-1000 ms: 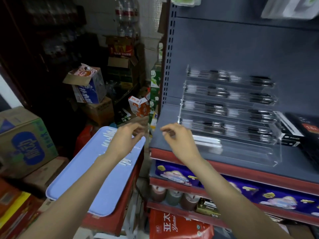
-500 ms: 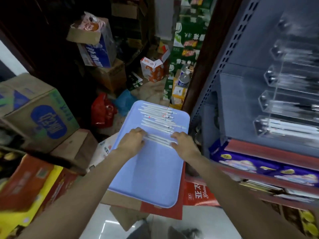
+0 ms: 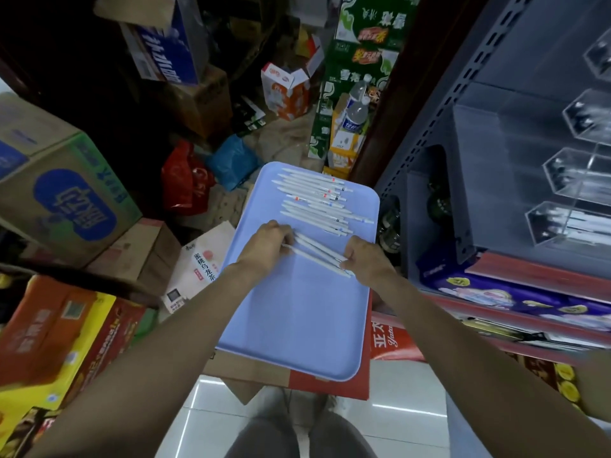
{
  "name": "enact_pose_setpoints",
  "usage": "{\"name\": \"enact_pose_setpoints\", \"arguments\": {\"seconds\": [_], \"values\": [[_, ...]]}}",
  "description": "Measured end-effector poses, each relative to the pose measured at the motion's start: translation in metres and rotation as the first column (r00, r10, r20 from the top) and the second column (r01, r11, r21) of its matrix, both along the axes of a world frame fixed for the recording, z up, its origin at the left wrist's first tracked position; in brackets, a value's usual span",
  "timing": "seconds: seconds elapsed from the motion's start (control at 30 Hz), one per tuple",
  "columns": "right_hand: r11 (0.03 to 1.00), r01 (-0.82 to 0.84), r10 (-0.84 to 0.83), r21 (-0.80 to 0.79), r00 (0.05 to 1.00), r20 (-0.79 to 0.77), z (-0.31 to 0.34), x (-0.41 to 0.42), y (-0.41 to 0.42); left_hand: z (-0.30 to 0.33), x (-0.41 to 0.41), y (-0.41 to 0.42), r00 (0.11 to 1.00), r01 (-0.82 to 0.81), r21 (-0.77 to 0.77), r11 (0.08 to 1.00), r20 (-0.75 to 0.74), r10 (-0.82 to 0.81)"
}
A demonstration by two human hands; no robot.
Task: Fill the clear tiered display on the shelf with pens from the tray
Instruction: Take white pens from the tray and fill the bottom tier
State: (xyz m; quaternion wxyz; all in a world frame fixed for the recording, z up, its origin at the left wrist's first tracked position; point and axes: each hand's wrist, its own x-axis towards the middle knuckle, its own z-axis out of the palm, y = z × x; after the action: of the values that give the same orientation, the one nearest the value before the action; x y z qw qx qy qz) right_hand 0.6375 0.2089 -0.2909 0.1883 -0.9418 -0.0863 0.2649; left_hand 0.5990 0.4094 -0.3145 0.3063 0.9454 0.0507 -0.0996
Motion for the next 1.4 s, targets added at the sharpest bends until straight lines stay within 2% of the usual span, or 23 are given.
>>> {"name": "enact_pose_setpoints", "arguments": {"seconds": [0.07, 0.13, 0.2, 0.27, 0.33, 0.43, 0.53, 0.6, 0.67, 0.73, 0.8, 0.87, 0.93, 1.0, 1.03, 1.1, 1.13, 1.17, 1.27, 1.33, 1.4], "values": [[1.0, 0.0, 0.0, 0.03, 1.0, 0.005, -0.002, -0.002, -0.001, 0.003, 0.001, 0.005, 0.999, -0.004, -0.105, 0.994, -0.045, 0.0], [0.999, 0.0, -0.001, 0.047, 0.999, 0.035, -0.001, -0.005, -0.002, 0.005, -0.002, 0.008, 0.994, -0.108, -0.354, 0.929, -0.069, 0.09], [0.997, 0.033, -0.04, 0.075, 0.995, 0.091, 0.003, -0.009, -0.003, 0.012, -0.009, 0.009, 0.969, -0.238, -0.618, 0.749, -0.103, 0.223], [0.985, 0.084, -0.106, 0.153, 0.984, 0.14, 0.012, -0.012, -0.002, 0.022, -0.013, 0.005, 0.939, -0.32, -0.769, 0.554, -0.177, 0.297], [0.956, 0.123, -0.169, 0.266, 0.973, 0.155, 0.027, -0.014, -0.001, 0.034, -0.013, 0.001, 0.919, -0.341, -0.823, 0.454, -0.19, 0.345], [0.883, 0.203, -0.28, 0.422, 0.952, 0.127, 0.056, -0.016, 0.001, 0.056, -0.006, -0.007, 0.885, -0.349, -0.868, 0.352, -0.181, 0.43], [0.691, 0.326, -0.377, 0.645, 0.924, -0.063, 0.084, -0.02, -0.002, 0.083, 0.003, -0.02, 0.873, -0.316, -0.896, 0.312, -0.146, 0.466], [0.609, 0.359, -0.379, 0.708, 0.915, -0.138, 0.103, -0.025, -0.011, 0.104, 0.009, -0.034, 0.874, -0.278, -0.917, 0.286, -0.118, 0.471], [0.516, 0.374, -0.399, 0.771, 0.901, -0.17, 0.121, -0.028, -0.025, 0.126, 0.014, -0.054, 0.897, -0.221, -0.928, 0.299, -0.074, 0.435], [0.423, 0.376, -0.435, 0.825, 0.882, -0.178, 0.136, -0.028, -0.041, 0.147, 0.017, -0.081, 0.938, -0.139, -0.916, 0.377, 0.0, 0.346], [0.358, 0.373, -0.451, 0.856, 0.872, -0.191, 0.149, -0.029, -0.058, 0.166, 0.02, -0.113, 0.961, -0.076, -0.897, 0.435, 0.052, 0.273], [0.314, 0.369, -0.452, 0.875, 0.868, -0.203, 0.161, -0.028, -0.08, 0.182, 0.02, -0.147, 0.966, -0.028, -0.899, 0.437, 0.088, 0.243], [0.361, 0.347, -0.461, 0.866, 0.873, -0.157, 0.171, -0.027, -0.108, 0.195, 0.024, -0.18, 0.966, 0.033, -0.898, 0.439, 0.141, 0.217], [0.516, 0.279, -0.476, 0.81, 0.879, 0.001, 0.18, -0.023, -0.145, 0.205, 0.027, -0.212, 0.961, 0.078, -0.871, 0.485, 0.195, 0.195], [0.571, 0.242, -0.484, 0.785, 0.871, 0.083, 0.185, -0.02, -0.166, 0.21, 0.031, -0.228, 0.95, 0.112, -0.814, 0.57, 0.257, 0.18], [0.586, 0.21, -0.523, 0.783, 0.836, 0.166, 0.196, -0.017, -0.212, 0.218, 0.037, -0.261, 0.913, 0.213, -0.568, 0.795, 0.406, 0.045], [0.567, 0.199, -0.538, 0.799, 0.824, 0.177, 0.202, -0.016, -0.235, 0.223, 0.039, -0.278, 0.898, 0.269, -0.424, 0.865, 0.436, -0.065], [0.545, 0.182, -0.542, 0.818, 0.821, 0.178, 0.208, -0.014, -0.258, 0.227, 0.04, -0.296, 0.886, 0.324, -0.312, 0.893, 0.43, -0.172], [0.456, 0.107, -0.498, 0.884, 0.853, 0.154, 0.219, -0.008, -0.319, 0.23, 0.045, -0.346, 0.854, 0.429, -0.138, 0.893, 0.385, -0.351], [0.447, 0.074, -0.47, 0.891, 0.867, 0.164, 0.219, -0.003, -0.353, 0.229, 0.049, -0.374, 0.854, 0.448, -0.171, 0.878, 0.372, -0.364], [0.482, 0.066, -0.463, 0.874, 0.866, 0.19, 0.215, 0.004, -0.382, 0.228, 0.053, -0.396, 0.878, 0.407, -0.257, 0.877, 0.375, -0.297]]}}
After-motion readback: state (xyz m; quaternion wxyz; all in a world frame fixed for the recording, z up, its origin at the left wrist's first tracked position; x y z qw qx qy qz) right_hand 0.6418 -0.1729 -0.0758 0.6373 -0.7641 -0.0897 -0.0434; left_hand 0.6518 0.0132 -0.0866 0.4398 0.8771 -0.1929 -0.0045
